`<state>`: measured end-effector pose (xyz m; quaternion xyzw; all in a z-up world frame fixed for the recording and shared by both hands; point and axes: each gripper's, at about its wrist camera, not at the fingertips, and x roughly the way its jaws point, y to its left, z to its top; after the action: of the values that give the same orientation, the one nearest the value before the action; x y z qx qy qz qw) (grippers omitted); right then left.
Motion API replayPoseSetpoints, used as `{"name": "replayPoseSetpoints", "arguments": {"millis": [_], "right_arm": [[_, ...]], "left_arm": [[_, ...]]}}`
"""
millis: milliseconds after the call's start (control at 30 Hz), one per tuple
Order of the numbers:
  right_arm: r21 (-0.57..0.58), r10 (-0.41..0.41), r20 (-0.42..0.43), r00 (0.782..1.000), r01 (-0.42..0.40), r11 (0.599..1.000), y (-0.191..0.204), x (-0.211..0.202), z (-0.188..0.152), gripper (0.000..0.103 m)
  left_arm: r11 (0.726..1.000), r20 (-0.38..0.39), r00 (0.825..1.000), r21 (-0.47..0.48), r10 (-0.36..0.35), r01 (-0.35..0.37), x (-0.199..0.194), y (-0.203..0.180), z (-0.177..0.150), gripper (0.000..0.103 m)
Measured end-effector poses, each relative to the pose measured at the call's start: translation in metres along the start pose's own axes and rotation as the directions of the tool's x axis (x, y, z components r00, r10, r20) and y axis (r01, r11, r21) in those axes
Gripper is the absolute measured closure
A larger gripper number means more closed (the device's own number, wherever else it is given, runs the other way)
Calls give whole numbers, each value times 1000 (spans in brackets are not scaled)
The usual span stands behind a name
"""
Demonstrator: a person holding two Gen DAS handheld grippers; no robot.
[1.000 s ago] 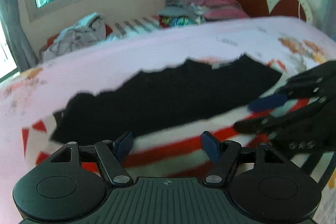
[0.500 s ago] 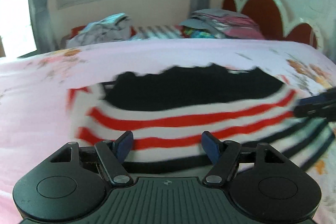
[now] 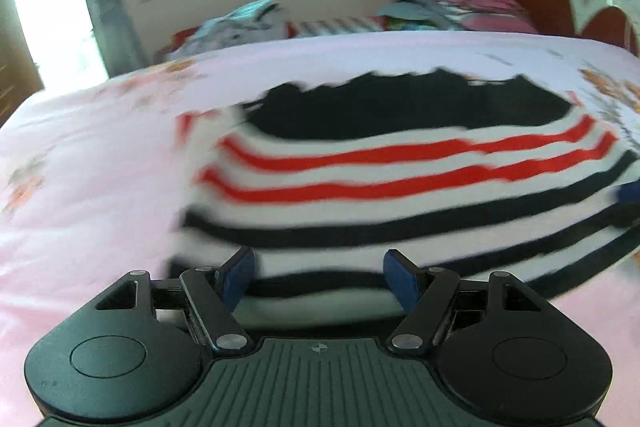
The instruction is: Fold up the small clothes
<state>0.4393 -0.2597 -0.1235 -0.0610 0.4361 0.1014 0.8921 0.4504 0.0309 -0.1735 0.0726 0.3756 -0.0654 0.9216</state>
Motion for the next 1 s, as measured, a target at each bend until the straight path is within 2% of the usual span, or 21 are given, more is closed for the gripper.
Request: {"name": "replayPoseSetpoints", "arguments": {"millis": [67, 100, 200, 267, 333, 400, 433, 500, 533, 600, 633, 667, 733, 800, 900, 1000], "right_arm": [[27, -79, -32, 996, 80, 996, -23, -6, -18, 69], [33, -95, -35, 995, 96, 995, -31, -9, -28, 69], [88, -66, -15, 998, 67, 994, -45, -22, -50, 70], [115, -68, -6, 998, 69, 991, -47, -27, -49, 71], [150, -67, 35, 997, 61, 987, -47, -37, -44, 71], [147, -67, 67, 995, 57, 987, -45, -41, -40, 71], [146, -77, 62, 995, 67, 987, -45, -39, -37, 72], [149, -114, -15, 993, 116, 982, -49, -28, -37, 75], [141, -127, -54, 990, 133, 981, -53, -21, -40, 83], [142, -119, -38, 992, 123, 982, -54, -21, -46, 83], [132, -129, -47, 991, 134, 982, -51, -21, -44, 83], [109, -148, -55, 987, 153, 982, -46, -21, -40, 83], [114, -154, -8, 988, 154, 981, -40, -29, -34, 80], [137, -137, 67, 988, 127, 982, -38, -38, -25, 72], [166, -96, 100, 990, 78, 983, -37, -28, 2, 77], [149, -56, 111, 992, 39, 988, -20, -2, 34, 78]], "left_arm": [[1000, -13, 1000, -5, 6, -6, -6, 13, -15, 32], [1000, -18, 1000, 8, 15, -15, -9, 15, -25, 32], [999, 6, 1000, -34, 13, -13, -20, 18, -41, 32], [998, 15, 999, -60, 31, -30, -25, 18, -39, 32], [997, 60, 996, -34, 67, -66, -35, 12, -32, 32], [998, 99, 993, -5, 61, -61, -42, 9, -27, 32], [998, 88, 994, -2, 59, -59, -39, 9, -24, 32], [997, 22, 997, -4, 80, -80, -25, 15, -25, 32], [995, -14, 995, -18, 99, -99, -19, 19, -28, 32], [986, -33, 998, -152, 60, -64, -12, 41, -38, 18], [973, -45, 998, -222, 49, -58, -9, 52, -41, 13], [966, -46, 998, -250, 48, -58, -10, 56, -41, 13], [971, -16, 994, -212, 109, -110, -22, 48, -34, 17], [983, 91, 989, -153, 115, -101, -38, 35, -21, 18], [997, 204, 978, -63, 49, -37, -42, 13, 7, 18], [999, 182, 983, 34, -10, 4, -12, -11, 36, 18]]}}
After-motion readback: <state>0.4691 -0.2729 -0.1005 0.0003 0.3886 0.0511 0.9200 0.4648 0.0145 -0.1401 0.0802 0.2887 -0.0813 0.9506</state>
